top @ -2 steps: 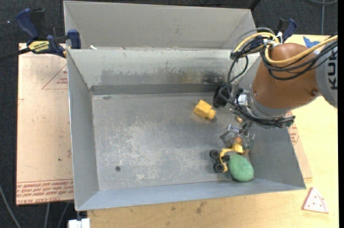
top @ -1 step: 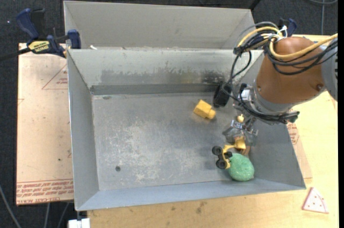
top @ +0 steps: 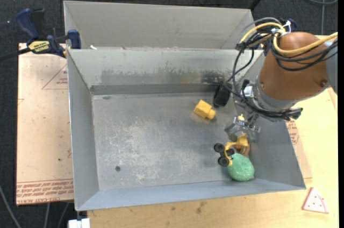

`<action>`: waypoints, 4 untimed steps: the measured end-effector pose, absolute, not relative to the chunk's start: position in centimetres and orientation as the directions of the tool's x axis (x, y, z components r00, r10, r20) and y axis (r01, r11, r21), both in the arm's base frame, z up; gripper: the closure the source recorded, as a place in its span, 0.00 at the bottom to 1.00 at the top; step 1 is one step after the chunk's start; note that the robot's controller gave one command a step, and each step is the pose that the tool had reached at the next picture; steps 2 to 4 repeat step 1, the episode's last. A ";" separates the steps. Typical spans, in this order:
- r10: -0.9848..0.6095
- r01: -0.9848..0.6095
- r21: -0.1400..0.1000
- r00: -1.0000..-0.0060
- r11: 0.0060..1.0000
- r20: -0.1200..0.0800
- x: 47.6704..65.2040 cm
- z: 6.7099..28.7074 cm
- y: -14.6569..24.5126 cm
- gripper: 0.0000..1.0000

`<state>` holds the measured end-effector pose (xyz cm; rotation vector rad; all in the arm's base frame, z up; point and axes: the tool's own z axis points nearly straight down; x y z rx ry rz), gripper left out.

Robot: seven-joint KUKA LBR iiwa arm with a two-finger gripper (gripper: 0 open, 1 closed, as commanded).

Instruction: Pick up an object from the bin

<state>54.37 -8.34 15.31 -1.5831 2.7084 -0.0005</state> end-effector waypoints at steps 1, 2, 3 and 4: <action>-0.871 -0.871 -0.003 -0.491 0.491 -0.004 54.4 16.5 -8.3 1.00; -0.871 -0.871 -0.003 -0.491 0.491 -0.004 54.4 16.5 -8.3 1.00; -0.871 -0.871 -0.003 -0.491 0.491 -0.004 54.4 16.5 -8.3 1.00; -0.871 -0.871 -0.003 -0.491 0.491 -0.004 54.4 16.5 -8.3 1.00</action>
Offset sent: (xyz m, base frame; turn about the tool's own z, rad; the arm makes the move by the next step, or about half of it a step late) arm 0.0001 0.0000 0.0080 0.0000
